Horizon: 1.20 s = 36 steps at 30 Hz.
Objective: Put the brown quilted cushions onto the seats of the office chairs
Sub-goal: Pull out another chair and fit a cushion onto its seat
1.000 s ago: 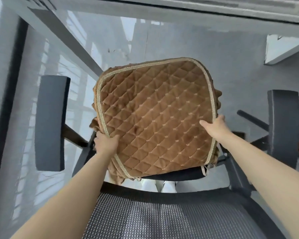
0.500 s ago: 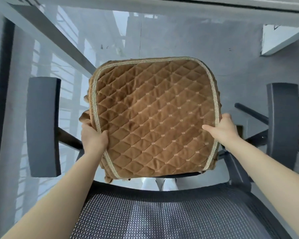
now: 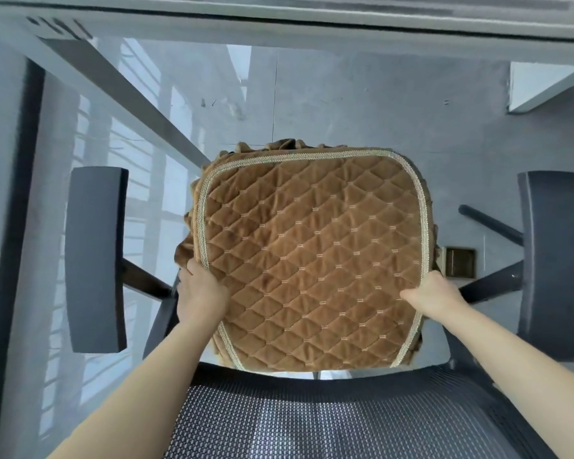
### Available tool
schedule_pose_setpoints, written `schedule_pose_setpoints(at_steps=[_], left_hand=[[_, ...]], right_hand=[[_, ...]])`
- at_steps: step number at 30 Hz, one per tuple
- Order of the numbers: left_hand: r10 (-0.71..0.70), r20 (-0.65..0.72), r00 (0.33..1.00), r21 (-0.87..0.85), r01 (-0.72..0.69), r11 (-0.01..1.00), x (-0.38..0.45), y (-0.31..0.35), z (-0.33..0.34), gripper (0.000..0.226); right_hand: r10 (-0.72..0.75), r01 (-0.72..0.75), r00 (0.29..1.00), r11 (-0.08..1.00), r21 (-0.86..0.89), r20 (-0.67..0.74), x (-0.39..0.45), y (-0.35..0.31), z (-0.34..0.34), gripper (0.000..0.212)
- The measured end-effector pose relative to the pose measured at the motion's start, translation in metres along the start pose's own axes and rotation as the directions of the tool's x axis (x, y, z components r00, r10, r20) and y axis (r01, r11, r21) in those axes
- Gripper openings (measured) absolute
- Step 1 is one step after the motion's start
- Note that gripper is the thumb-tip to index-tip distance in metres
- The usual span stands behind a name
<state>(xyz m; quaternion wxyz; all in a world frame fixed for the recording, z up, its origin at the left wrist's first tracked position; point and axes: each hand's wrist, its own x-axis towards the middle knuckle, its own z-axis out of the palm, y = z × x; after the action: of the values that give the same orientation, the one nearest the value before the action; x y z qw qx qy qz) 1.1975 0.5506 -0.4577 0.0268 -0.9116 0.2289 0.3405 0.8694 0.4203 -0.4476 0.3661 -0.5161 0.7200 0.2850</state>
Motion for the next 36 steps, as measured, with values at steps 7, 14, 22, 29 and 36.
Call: schedule_pose_setpoints(at_steps=[7, 14, 22, 29, 36], left_hand=[[0.092, -0.069, 0.993, -0.141, -0.101, 0.985, 0.047, 0.041, -0.036, 0.052], [-0.092, -0.029, 0.995, -0.466, 0.068, 0.882, 0.091, 0.069, -0.041, 0.055], [-0.031, -0.084, 0.996, -0.383, -0.003, 0.924, 0.091, 0.073, -0.031, 0.055], [-0.042, -0.104, 0.994, -0.406, -0.004, 0.914, 0.086, 0.064, -0.028, 0.048], [-0.042, -0.089, 0.995, -0.459, -0.003, 0.888, 0.094, 0.053, -0.032, 0.052]], right_hand=[[-0.104, 0.124, 0.968, 0.989, 0.077, -0.227, 0.027, -0.046, -0.055, 0.055], [0.0, 0.081, 0.977, 0.925, 0.371, -0.213, 0.079, -0.089, -0.089, 0.069], [0.114, 0.02, 0.967, 0.856, 0.517, -0.226, 0.086, -0.079, -0.084, 0.067], [0.083, 0.049, 0.968, 0.862, 0.504, -0.238, 0.073, -0.058, -0.055, 0.054], [0.025, 0.118, 0.959, 0.871, 0.477, -0.283, 0.076, -0.067, -0.051, 0.052]])
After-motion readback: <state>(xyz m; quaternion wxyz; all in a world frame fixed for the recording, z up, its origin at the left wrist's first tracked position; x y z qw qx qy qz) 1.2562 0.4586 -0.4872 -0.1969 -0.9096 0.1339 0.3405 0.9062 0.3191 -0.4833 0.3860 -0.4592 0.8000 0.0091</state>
